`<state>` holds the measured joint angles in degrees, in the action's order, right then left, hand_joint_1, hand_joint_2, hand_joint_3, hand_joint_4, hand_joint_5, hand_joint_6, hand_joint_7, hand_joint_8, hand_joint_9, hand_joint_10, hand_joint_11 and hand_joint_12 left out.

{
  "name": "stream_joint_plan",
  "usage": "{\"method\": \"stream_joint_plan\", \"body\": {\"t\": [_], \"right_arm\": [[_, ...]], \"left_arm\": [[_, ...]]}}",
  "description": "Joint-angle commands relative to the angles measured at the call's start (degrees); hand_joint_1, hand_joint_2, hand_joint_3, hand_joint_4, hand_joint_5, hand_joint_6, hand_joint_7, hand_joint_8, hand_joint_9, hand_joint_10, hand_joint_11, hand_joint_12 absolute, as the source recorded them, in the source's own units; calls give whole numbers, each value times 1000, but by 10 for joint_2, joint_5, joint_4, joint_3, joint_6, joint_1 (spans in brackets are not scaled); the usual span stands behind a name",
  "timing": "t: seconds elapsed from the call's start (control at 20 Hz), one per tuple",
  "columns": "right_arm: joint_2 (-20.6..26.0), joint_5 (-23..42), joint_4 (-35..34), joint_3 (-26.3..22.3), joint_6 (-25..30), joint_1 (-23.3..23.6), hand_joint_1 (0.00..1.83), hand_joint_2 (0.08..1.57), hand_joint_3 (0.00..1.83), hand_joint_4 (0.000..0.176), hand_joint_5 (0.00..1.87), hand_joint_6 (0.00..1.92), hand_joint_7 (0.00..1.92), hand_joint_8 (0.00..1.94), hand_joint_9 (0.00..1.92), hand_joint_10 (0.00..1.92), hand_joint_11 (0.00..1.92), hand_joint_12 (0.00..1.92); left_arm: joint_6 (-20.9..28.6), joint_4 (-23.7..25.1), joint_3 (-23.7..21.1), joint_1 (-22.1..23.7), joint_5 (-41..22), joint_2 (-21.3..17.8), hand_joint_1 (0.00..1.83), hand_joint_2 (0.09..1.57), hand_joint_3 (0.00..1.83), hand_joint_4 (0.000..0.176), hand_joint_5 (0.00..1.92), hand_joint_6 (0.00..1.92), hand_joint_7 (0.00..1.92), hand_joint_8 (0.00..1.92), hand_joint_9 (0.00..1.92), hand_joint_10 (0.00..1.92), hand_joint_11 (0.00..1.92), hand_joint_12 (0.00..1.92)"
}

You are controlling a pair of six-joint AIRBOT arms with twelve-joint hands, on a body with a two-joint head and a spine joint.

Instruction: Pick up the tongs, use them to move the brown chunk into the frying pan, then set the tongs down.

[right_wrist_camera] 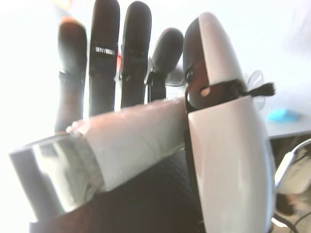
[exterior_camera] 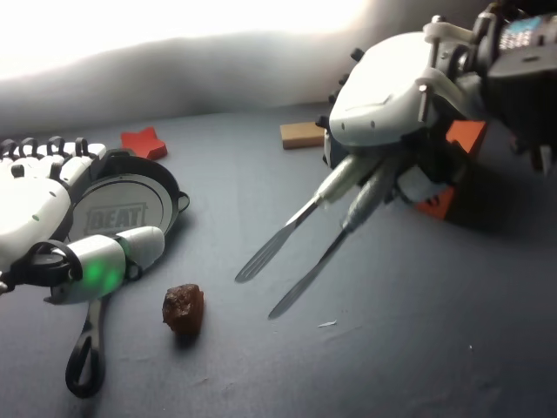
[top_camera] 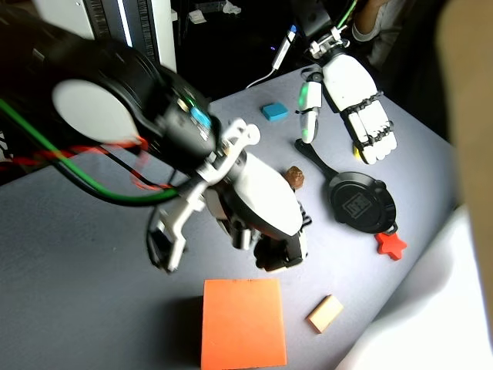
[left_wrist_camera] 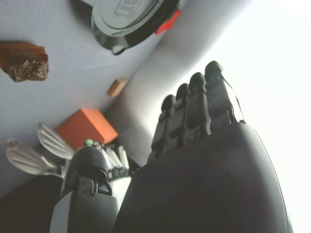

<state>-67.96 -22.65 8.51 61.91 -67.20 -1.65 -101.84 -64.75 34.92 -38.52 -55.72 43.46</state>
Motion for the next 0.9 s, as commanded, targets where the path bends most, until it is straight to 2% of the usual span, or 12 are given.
{"method": "stream_joint_plan", "body": {"t": [0.0,0.05,0.1,0.25,0.4,0.55,0.75,0.85], "right_arm": [[7,45,68,-11,66,11,1118,1186,0,0,845,1178,1131,5,951,484,543,1506],[12,33,128,-21,128,13,1120,1183,0,0,851,1169,1133,5,945,496,541,1504],[17,11,220,-33,241,15,1118,1184,0,0,847,1174,1129,2,943,499,548,1491],[23,-45,354,-57,422,18,1121,1180,0,0,854,1164,1131,3,935,505,540,1507],[27,-80,466,-98,531,13,1118,1186,2,0,841,1184,1120,1,926,503,532,1494],[12,-136,567,-121,657,1,1118,1186,0,0,844,1181,1123,2,922,493,533,1470],[-28,-182,567,-120,667,-9,1115,1191,0,0,835,1195,1110,3,934,440,530,1437],[-46,-199,567,-117,706,-13,1123,1180,0,0,856,1161,1122,6,960,430,561,1423]], "left_arm": [[1,35,6,9,-34,-7,0,1238,6,0,0,0,0,0,0,0,0,0],[1,35,9,11,-26,-11,0,1236,5,0,0,0,0,0,0,0,0,0],[1,35,14,14,-15,-19,0,1230,2,0,0,0,6,2,7,3,10,5],[-2,35,18,17,2,-40,0,1234,3,0,0,0,16,6,3,1,0,1],[-12,35,20,22,23,-63,0,1235,2,0,0,0,4,2,6,2,7,4],[-12,35,28,28,48,-69,0,1228,0,0,0,0,2,1,2,1,17,8],[-4,35,30,28,47,-69,0,1238,4,0,0,0,0,0,0,0,1,2],[-3,35,29,27,38,-68,0,1236,2,0,0,0,2,1,0,0,2,1]]}}
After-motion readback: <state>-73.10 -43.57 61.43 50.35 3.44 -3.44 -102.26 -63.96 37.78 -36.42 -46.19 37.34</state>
